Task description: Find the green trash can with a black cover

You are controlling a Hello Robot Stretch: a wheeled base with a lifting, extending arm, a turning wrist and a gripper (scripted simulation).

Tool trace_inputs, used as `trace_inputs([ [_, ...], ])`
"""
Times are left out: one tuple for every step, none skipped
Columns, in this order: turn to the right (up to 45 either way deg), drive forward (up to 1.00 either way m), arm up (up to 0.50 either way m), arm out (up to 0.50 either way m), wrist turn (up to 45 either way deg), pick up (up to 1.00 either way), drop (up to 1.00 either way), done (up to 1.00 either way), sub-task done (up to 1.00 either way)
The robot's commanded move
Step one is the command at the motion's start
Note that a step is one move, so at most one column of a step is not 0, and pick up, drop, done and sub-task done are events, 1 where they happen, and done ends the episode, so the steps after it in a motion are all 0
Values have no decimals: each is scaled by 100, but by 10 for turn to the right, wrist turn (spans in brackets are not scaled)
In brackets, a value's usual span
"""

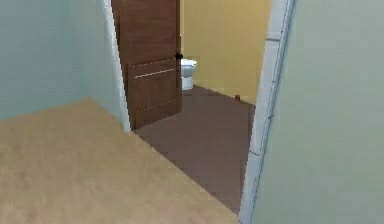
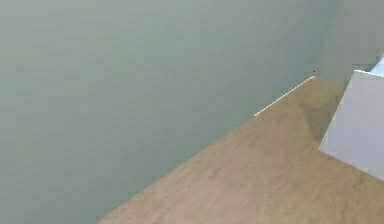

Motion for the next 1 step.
trace_inputs([
  [-30, 0, 0, 0, 0, 0, 0, 0, 0],
])
